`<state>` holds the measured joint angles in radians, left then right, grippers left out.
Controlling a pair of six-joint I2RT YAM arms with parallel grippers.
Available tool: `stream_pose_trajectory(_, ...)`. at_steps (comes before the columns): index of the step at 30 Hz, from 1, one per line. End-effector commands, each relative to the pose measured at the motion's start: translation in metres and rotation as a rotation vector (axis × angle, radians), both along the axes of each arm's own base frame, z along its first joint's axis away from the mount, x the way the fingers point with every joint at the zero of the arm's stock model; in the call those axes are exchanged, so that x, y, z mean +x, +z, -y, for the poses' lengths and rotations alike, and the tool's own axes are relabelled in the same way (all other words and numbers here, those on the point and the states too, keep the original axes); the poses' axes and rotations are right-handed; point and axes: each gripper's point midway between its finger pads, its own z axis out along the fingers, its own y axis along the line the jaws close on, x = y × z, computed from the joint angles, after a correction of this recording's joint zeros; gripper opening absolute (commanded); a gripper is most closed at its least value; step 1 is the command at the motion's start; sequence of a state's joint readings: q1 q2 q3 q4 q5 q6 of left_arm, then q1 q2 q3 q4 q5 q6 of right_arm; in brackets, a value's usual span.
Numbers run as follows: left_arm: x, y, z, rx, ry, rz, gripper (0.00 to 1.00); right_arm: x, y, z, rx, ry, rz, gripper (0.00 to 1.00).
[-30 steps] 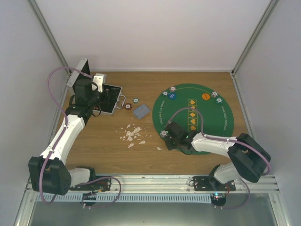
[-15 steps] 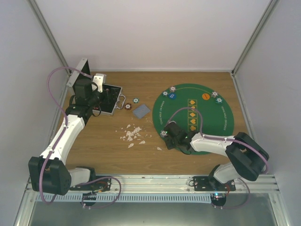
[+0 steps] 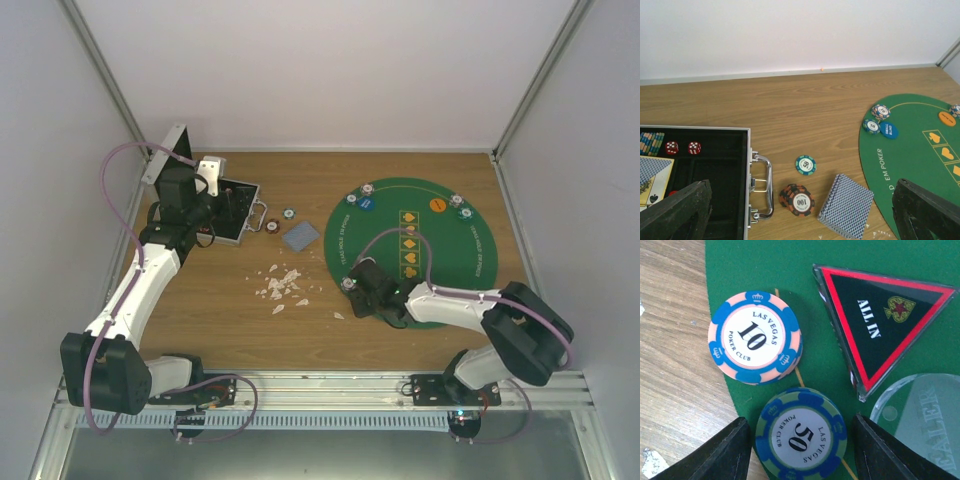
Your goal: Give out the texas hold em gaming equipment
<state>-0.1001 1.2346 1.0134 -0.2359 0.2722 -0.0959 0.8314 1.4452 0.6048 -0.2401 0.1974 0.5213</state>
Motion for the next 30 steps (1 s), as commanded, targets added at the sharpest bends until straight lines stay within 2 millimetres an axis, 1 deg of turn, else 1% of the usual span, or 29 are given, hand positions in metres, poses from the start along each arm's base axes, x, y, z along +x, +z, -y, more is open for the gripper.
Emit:
stream_pose_trajectory(1, 0.002, 0.009, 0.003, 0.000, -0.014, 0.042, 0.99, -0.014, -0.005, 0.014, -0.044, -0.012, -0.040, 0.57)
stream_pose_trajectory(5, 0.001, 0.013, 0.003, 0.001, -0.013, 0.051, 0.99, -0.018, 0.006, 0.009, -0.010, 0.006, -0.036, 0.61)
stream_pose_trajectory(8, -0.002, 0.020, 0.000, 0.006, 0.004, 0.072, 0.98, -0.018, 0.024, 0.001, 0.024, 0.037, -0.017, 0.69)
stream_pose_trajectory(9, -0.004, 0.023, -0.001, 0.006, 0.009, 0.086, 0.98, -0.017, 0.032, -0.003, 0.039, 0.054, -0.007, 0.72)
stream_pose_trajectory(12, -0.009, 0.037, -0.006, 0.012, 0.029, 0.141, 0.98, -0.006, 0.068, -0.021, 0.085, 0.117, 0.050, 0.77)
stream_pose_trajectory(13, -0.011, 0.039, -0.008, 0.019, 0.040, 0.152, 0.98, 0.000, 0.079, -0.028, 0.090, 0.141, 0.076, 0.78)
stream_pose_trajectory(15, -0.012, 0.043, -0.014, 0.034, 0.068, 0.169, 0.99, 0.018, 0.095, -0.042, 0.076, 0.201, 0.120, 0.80)
stream_pose_trajectory(18, -0.014, 0.046, -0.018, 0.047, 0.091, 0.186, 0.99, 0.053, 0.111, -0.071, 0.080, 0.267, 0.169, 0.80)
stream_pose_trajectory(19, -0.014, 0.046, -0.019, 0.050, 0.097, 0.189, 0.99, 0.068, 0.121, -0.085, 0.100, 0.289, 0.193, 0.80)
stream_pose_trajectory(22, -0.013, 0.043, -0.023, 0.064, 0.112, 0.189, 0.99, 0.103, 0.126, -0.119, 0.113, 0.349, 0.225, 0.80)
stream_pose_trajectory(24, -0.011, 0.042, -0.025, 0.078, 0.124, 0.187, 0.99, 0.123, 0.123, -0.140, 0.111, 0.387, 0.234, 0.80)
stream_pose_trajectory(27, -0.009, 0.039, -0.028, 0.095, 0.135, 0.176, 0.99, 0.145, 0.113, -0.170, 0.113, 0.474, 0.231, 0.79)
stream_pose_trajectory(30, -0.007, 0.036, -0.029, 0.103, 0.137, 0.166, 0.99, 0.163, 0.101, -0.191, 0.108, 0.539, 0.218, 0.79)
